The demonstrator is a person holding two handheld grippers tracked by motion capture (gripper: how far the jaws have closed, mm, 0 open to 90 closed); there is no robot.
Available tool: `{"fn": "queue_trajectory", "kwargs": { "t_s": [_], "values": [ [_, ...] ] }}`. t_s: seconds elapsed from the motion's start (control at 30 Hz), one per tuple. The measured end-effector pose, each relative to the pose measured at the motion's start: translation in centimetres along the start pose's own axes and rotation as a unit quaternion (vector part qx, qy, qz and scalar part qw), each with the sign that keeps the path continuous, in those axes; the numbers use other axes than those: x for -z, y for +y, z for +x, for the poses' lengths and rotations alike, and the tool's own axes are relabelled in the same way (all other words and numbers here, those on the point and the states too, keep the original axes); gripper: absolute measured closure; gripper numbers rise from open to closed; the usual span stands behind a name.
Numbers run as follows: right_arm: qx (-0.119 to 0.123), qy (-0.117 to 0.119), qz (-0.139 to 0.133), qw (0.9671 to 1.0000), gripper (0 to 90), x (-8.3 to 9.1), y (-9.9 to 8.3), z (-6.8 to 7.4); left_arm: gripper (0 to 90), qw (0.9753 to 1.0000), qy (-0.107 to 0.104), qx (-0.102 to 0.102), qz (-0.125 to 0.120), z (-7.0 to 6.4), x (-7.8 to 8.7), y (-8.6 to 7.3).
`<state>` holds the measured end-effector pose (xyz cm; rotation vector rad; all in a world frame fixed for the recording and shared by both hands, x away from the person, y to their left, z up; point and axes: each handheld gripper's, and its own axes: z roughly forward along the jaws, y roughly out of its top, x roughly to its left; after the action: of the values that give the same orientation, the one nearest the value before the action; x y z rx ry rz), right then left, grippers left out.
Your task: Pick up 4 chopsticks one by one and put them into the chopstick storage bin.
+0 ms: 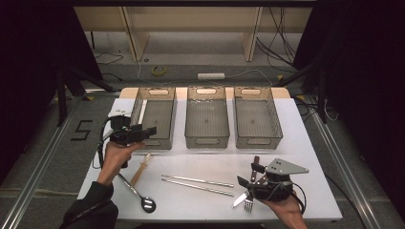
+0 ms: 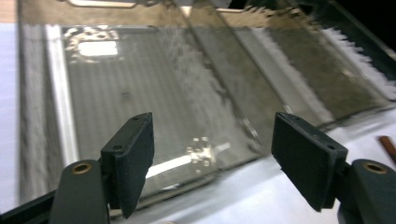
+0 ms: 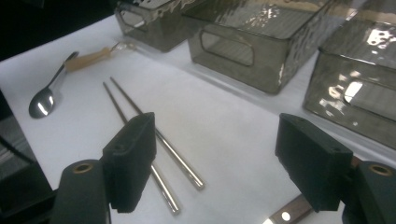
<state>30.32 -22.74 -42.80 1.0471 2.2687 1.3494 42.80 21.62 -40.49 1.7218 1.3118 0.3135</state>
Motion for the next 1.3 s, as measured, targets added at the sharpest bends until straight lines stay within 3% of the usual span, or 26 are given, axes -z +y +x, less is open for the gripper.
{"fn": "queue_trajectory", "kwargs": {
  "t_s": [0.2,0.4,0.7,0.97,1.13,1.27,1.3],
  "values": [
    [0.047,0.015,0.049,0.9976,30.2,-0.9,1.9,0.3,25.7,0.9994,-0.018,-0.028,-0.009,-1.7,0.8,-0.9],
    [0.09,0.04,0.111,0.9889,31.1,-2.5,3.7,0.4,24.2,0.9977,-0.045,-0.044,-0.026,-3.3,1.9,-2.7],
    [0.12,0.064,0.171,0.9758,32.6,-4.1,4.8,0.1,22.2,0.9946,-0.069,-0.071,-0.032,-4.9,2.8,-5.2],
    [0.13,0.071,0.197,0.9691,33.5,-5.0,4.8,0.1,21.3,0.9917,-0.078,-0.091,-0.048,-5.6,3.8,-6.5],
    [0.145,0.077,0.22,0.9616,35.5,-5.6,4.9,0.2,21.1,0.9902,-0.079,-0.1,-0.056,-5.9,4.1,-7.4],
    [0.157,0.081,0.241,0.9543,40.0,-6.1,4.9,0.4,20.3,0.9895,-0.09,-0.101,-0.051,-6.2,4.4,-8.1],
    [0.158,0.083,0.248,0.9522,40.8,-6.3,4.9,0.5,20.3,0.989,-0.088,-0.109,-0.048,-6.3,4.4,-8.2]
  ]
}}
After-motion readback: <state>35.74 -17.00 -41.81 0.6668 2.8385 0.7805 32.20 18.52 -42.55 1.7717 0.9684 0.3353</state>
